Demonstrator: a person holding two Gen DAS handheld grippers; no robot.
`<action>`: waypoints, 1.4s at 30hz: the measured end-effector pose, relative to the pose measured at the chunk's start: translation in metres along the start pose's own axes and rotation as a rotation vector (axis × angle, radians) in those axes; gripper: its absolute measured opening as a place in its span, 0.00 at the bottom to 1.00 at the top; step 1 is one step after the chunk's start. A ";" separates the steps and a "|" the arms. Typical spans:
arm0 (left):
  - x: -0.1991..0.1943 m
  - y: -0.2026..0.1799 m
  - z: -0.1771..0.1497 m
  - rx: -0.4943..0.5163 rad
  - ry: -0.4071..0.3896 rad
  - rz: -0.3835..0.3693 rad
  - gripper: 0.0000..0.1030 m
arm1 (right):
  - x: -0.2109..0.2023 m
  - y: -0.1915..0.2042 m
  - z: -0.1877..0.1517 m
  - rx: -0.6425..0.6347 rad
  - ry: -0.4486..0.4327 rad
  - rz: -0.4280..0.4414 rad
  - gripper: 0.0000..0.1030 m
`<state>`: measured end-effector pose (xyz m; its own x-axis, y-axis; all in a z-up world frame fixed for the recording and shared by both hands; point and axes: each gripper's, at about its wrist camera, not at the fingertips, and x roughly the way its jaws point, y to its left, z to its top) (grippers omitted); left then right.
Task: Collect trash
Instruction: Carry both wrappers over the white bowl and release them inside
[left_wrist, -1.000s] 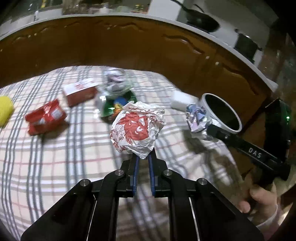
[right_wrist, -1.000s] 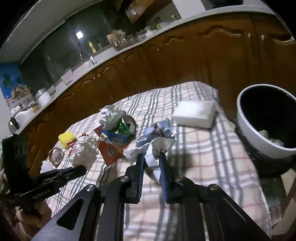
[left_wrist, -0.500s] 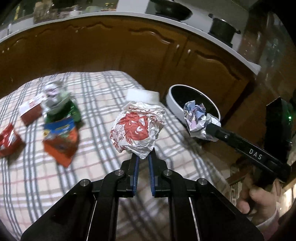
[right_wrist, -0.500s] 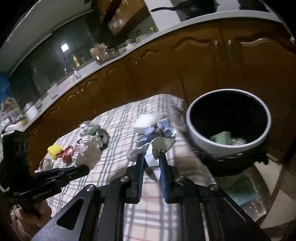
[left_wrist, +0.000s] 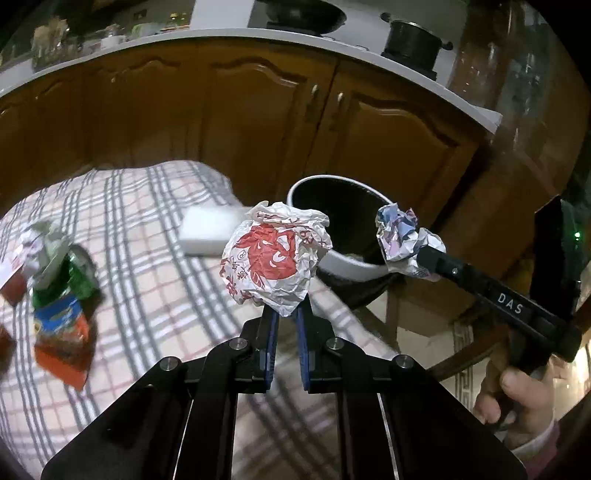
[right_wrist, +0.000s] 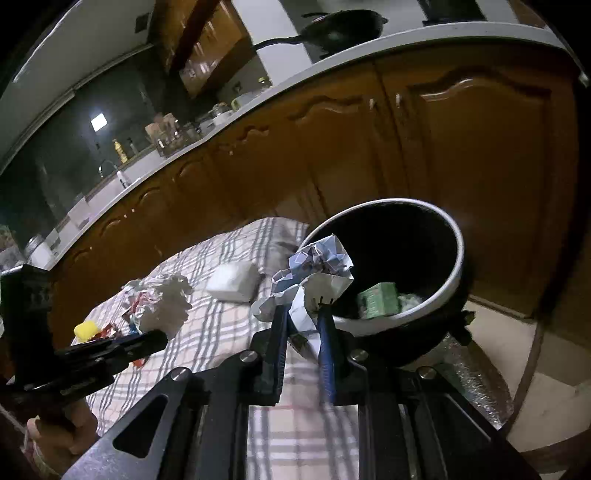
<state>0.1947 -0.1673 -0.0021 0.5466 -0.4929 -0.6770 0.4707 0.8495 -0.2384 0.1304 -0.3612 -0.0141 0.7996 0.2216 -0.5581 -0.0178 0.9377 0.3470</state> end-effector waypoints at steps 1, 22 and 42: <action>0.003 -0.003 0.004 0.005 0.000 -0.004 0.08 | 0.000 -0.004 0.002 0.003 -0.005 -0.008 0.16; 0.091 -0.058 0.056 0.083 0.103 -0.071 0.09 | 0.025 -0.055 0.038 0.026 -0.010 -0.096 0.16; 0.133 -0.069 0.074 0.077 0.180 -0.066 0.10 | 0.054 -0.072 0.047 0.015 0.056 -0.130 0.21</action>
<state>0.2861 -0.3054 -0.0244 0.3838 -0.4994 -0.7767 0.5565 0.7963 -0.2370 0.2030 -0.4296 -0.0338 0.7599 0.1134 -0.6401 0.0934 0.9554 0.2801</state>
